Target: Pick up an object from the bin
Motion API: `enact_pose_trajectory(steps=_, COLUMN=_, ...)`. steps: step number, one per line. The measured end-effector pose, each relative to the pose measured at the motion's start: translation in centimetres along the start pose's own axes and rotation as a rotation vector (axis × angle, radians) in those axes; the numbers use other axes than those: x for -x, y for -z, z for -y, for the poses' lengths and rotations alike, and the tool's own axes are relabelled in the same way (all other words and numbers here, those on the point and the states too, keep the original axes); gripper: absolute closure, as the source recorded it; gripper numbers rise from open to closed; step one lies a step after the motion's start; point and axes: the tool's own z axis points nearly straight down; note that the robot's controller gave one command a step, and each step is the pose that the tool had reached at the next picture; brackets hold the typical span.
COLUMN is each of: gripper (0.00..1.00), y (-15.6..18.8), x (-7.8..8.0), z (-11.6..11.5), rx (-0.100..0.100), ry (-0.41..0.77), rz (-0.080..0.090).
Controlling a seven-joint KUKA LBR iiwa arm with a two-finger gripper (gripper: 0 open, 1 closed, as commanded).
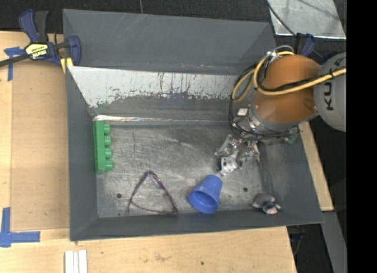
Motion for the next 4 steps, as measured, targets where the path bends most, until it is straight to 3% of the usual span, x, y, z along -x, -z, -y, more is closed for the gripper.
enact_pose_trajectory(steps=2, gripper=1.00, y=0.4, x=-0.1, z=-0.1, rx=0.004, ry=0.000, rz=-0.003)
enact_pose_trajectory(steps=4, gripper=1.00, y=3.3, x=-0.2, z=-0.2, rx=0.011, ry=-0.001, rz=-0.008)
